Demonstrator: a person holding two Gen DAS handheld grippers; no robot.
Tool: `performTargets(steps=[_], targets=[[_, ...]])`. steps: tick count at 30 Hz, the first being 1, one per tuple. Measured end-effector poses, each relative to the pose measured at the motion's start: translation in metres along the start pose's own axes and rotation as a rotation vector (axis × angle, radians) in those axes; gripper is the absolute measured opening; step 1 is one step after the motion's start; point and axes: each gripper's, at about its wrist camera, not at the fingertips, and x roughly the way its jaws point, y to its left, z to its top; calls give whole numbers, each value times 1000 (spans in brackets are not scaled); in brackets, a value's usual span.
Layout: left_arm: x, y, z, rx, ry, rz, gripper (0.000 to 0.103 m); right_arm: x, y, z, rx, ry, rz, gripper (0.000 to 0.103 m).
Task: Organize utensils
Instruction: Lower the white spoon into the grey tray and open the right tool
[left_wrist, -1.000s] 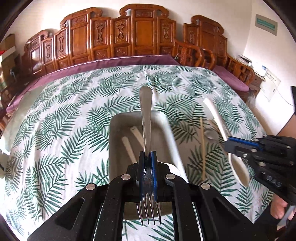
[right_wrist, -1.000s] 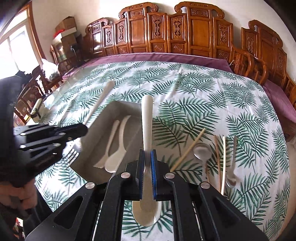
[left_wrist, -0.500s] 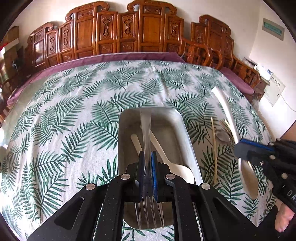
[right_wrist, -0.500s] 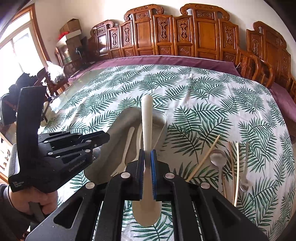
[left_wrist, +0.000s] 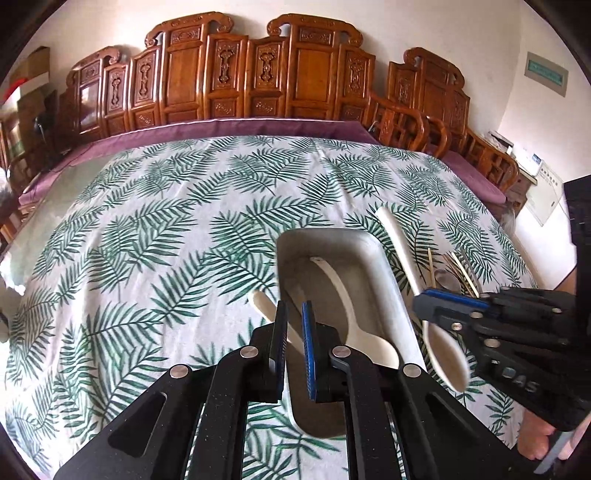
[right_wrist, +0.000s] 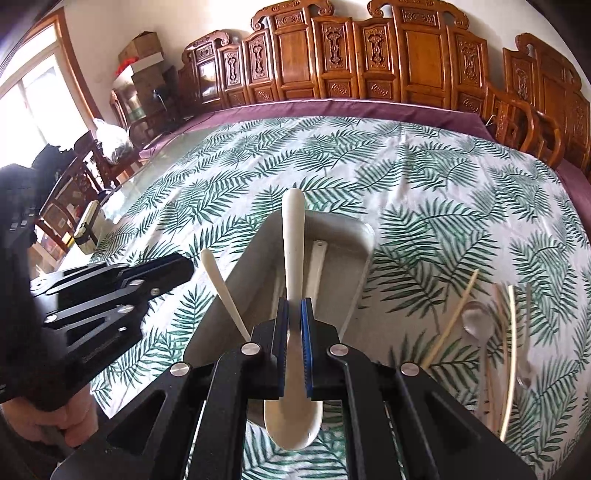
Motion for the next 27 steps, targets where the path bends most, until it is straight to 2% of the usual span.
performTargets(steps=[13, 22, 27], targets=[[-27, 20, 0, 12, -43, 17, 7, 30, 14, 5, 23, 38, 2, 8], [-22, 39, -6, -7, -25, 38, 7, 36, 34, 0, -15, 55, 54, 8], [-23, 47, -10, -19, -22, 37, 7, 45, 42, 1, -19, 55, 30, 9]])
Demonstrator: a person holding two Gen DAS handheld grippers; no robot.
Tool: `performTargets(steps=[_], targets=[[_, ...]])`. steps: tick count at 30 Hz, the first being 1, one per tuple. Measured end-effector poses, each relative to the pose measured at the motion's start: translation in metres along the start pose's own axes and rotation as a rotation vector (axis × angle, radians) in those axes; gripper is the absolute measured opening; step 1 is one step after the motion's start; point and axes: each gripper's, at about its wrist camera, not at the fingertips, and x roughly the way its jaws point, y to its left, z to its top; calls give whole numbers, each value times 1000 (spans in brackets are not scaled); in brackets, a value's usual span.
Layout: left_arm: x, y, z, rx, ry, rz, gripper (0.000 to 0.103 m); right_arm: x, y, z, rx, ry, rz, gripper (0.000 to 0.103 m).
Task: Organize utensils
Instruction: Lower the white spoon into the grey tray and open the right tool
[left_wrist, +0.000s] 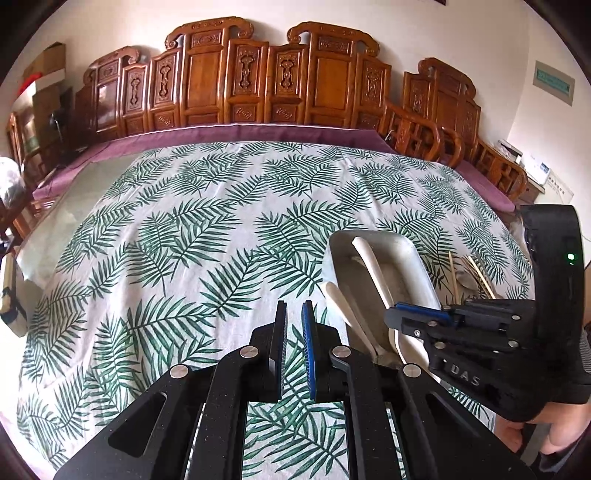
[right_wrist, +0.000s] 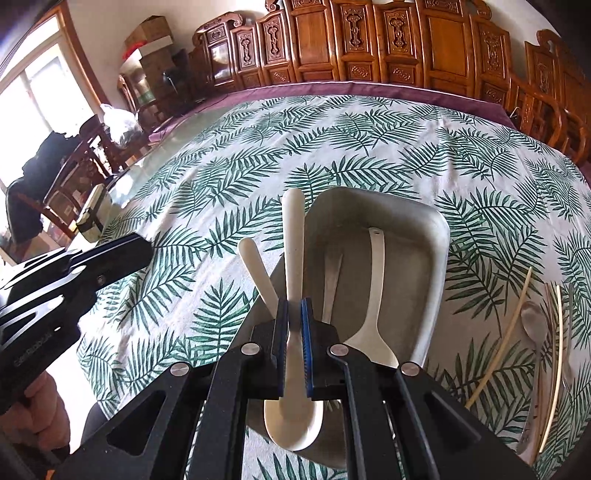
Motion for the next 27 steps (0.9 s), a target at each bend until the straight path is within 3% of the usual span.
performTargets(steps=[3, 6, 12, 16, 21, 27], targets=[[-1, 2, 0, 4, -1, 4, 7, 4, 0, 2, -5, -4, -34, 9], [-2, 4, 0, 5, -3, 9, 7, 7, -1, 2, -15, 4, -37, 23], [-1, 10, -1, -4, 2, 13, 7, 20, 3, -5, -86, 50, -53, 35], [-1, 14, -2, -8, 5, 16, 7, 35, 7, -9, -126, 108, -73, 36], [0, 18, -4, -13, 7, 20, 7, 42, 0, 0, -125, 84, -220, 36], [4, 13, -1, -4, 12, 17, 7, 26, -15, 6, -97, 31, -183, 36]])
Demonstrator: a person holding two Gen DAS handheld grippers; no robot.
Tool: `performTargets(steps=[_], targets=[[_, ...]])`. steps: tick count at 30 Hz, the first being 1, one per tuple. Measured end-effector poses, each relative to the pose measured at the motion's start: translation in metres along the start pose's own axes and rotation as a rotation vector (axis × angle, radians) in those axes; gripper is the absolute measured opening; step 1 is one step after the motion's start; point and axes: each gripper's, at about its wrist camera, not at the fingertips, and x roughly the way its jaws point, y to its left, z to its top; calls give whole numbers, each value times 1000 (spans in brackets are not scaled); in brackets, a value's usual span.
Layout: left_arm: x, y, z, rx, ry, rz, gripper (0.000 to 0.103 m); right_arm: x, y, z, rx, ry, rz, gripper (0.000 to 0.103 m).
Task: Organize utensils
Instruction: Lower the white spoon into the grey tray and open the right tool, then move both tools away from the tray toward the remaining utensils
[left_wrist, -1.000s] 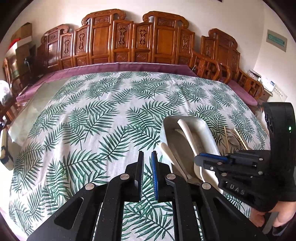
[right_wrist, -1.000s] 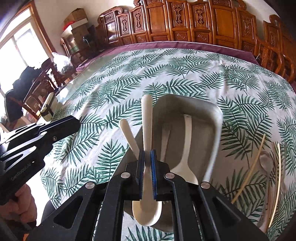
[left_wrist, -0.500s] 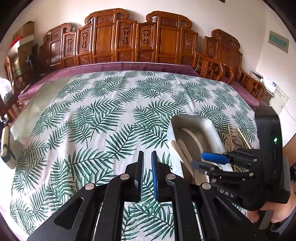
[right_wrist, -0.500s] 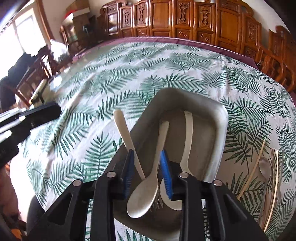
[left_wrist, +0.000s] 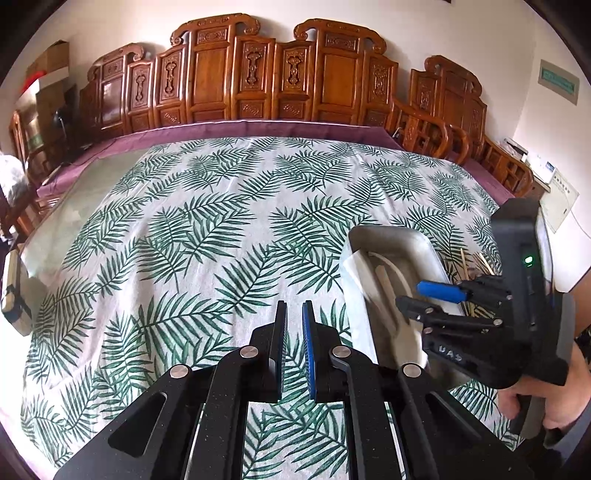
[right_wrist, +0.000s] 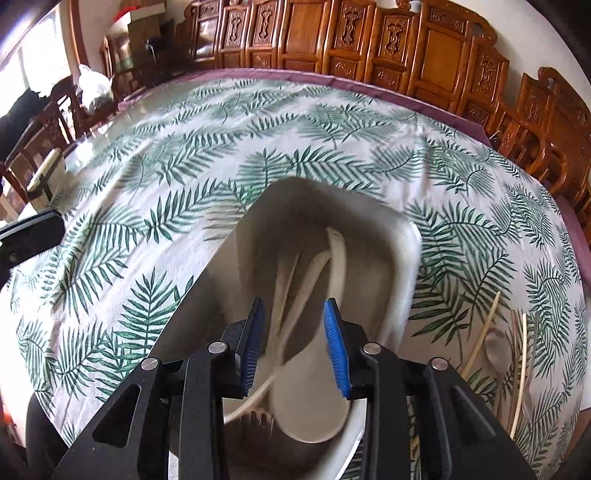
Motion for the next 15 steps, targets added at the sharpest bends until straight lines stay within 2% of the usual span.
performTargets(steps=[10, 15], targets=[[11, -36, 8, 37, 1, -33, 7, -38, -40, -7, 59, -67, 59, 36], [14, -51, 10, 49, 3, -45, 7, -50, -51, -10, 46, -86, 49, 36]])
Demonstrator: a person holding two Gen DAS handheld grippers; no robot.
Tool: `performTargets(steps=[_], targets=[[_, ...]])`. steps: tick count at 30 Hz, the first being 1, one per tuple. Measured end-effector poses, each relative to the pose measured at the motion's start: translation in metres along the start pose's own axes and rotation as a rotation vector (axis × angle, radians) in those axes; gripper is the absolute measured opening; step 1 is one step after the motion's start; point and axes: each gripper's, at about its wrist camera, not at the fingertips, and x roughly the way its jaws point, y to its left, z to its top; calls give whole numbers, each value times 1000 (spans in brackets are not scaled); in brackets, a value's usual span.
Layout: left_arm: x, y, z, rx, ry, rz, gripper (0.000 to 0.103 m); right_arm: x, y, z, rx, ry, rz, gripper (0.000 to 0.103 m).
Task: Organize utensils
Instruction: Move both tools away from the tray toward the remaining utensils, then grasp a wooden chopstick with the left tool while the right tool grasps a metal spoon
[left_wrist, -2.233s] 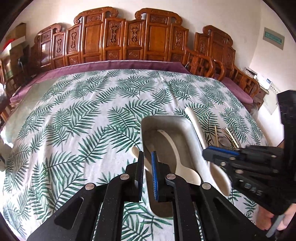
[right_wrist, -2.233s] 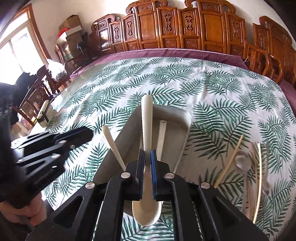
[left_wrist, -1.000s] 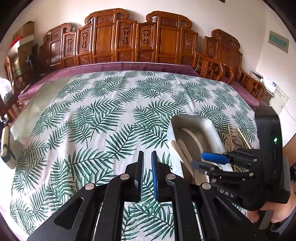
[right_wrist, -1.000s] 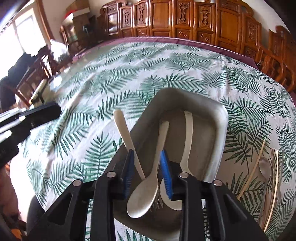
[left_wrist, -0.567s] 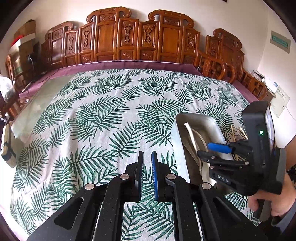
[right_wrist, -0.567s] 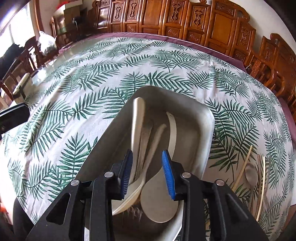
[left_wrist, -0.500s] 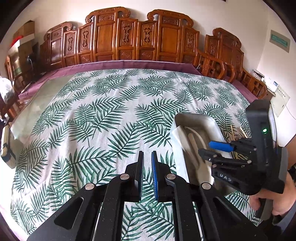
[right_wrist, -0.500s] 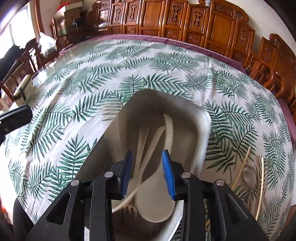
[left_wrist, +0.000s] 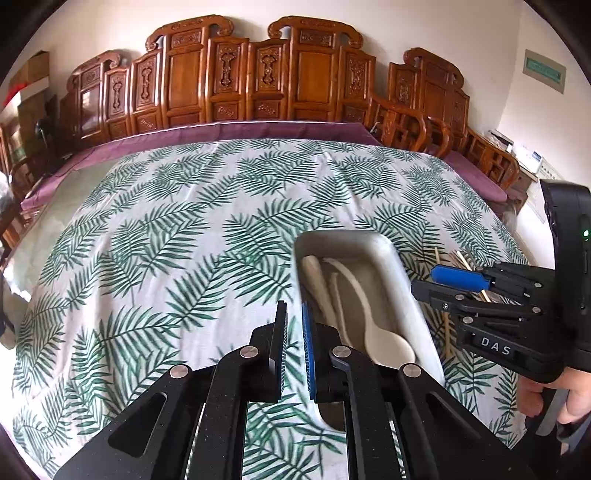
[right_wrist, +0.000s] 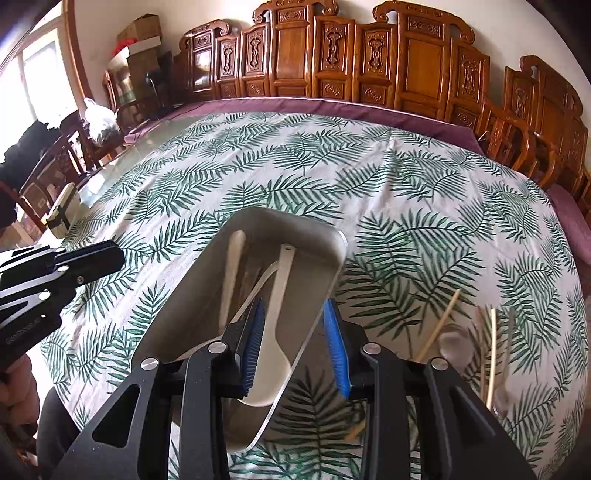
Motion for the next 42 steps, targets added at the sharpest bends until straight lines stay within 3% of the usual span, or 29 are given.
performTargets(steps=[9, 19, 24, 34, 42], targets=[[5, -39, 6, 45, -4, -38, 7, -27, -41, -15, 23, -30, -21, 36], [21, -99, 9, 106, 12, -100, 7, -54, -131, -54, 91, -17, -114, 36], [32, -127, 8, 137, 36, -127, 8, -53, -166, -76, 139, 10, -115, 35], [56, -170, -5, 201, 107, -142, 13, -20, -189, -109, 192, 89, -104, 15], [69, -185, -8, 217, 159, -139, 13, -14, -196, -115, 232, 118, -48, 13]])
